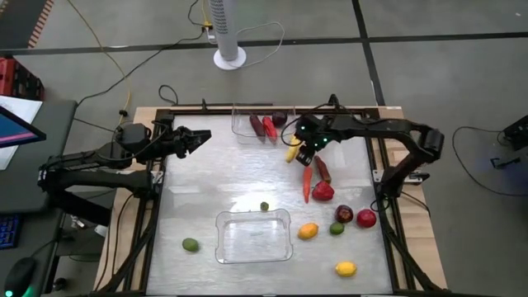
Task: Sort produce into baskets
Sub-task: Put the garlic into the top transparent bin
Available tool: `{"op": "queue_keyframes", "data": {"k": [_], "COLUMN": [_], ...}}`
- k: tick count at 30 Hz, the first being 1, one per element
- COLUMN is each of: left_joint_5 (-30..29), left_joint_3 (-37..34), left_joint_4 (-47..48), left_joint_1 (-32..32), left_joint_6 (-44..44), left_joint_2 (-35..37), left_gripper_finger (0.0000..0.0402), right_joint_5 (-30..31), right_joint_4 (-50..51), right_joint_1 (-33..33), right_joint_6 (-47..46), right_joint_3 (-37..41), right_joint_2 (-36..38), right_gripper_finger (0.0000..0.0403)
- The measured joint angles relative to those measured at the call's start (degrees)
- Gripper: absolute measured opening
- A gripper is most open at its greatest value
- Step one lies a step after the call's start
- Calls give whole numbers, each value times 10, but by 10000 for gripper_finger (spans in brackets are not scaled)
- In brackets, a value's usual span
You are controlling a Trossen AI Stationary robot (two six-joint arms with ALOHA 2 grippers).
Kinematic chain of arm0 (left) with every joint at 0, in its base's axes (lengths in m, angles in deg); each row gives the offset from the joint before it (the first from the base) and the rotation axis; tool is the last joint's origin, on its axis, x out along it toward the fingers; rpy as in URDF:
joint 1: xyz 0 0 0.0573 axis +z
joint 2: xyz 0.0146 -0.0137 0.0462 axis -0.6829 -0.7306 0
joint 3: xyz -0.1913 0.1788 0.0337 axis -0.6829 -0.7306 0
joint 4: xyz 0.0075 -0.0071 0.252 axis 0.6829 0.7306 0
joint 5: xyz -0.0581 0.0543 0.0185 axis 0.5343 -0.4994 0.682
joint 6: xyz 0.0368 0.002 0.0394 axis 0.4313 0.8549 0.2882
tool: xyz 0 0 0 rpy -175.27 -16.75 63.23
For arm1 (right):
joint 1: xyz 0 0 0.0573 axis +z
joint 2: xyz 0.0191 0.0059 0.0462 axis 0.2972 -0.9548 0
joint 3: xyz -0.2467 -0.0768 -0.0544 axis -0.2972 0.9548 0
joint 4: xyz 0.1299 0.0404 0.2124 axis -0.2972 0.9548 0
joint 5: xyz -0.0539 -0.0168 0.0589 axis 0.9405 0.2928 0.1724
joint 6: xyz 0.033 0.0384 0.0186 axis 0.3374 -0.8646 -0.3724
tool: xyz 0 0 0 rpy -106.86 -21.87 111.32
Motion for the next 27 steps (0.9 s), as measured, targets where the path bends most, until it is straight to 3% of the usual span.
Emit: {"op": "queue_keyframes", "data": {"k": [6, 12, 15, 19, 24, 27], "left_joint_5": [-6, -46, -54, -46, -37, -30], "left_joint_3": [0, 0, 0, 0, 0, 0], "left_joint_4": [0, 0, -1, -7, -7, -6], "left_joint_1": [0, 0, 0, 0, -1, -1], "left_joint_6": [0, 0, -2, -7, -16, -16], "left_joint_2": [0, 0, 0, 0, 0, 0], "left_gripper_finger": [251, 251, 251, 251, 251, 251], "right_joint_5": [15, 63, 63, 45, -29, -36], "right_joint_4": [-31, -181, -261, -269, -249, -190], "right_joint_1": [29, 19, 6, -16, -41, -52], "right_joint_6": [-5, -89, -109, -118, -127, -138], "right_joint_3": [0, 0, -7, -42, -91, -129], "right_joint_2": [81, 96, 75, 31, -21, -45], "right_gripper_finger": [185, 184, 185, 200, 253, 281]}}
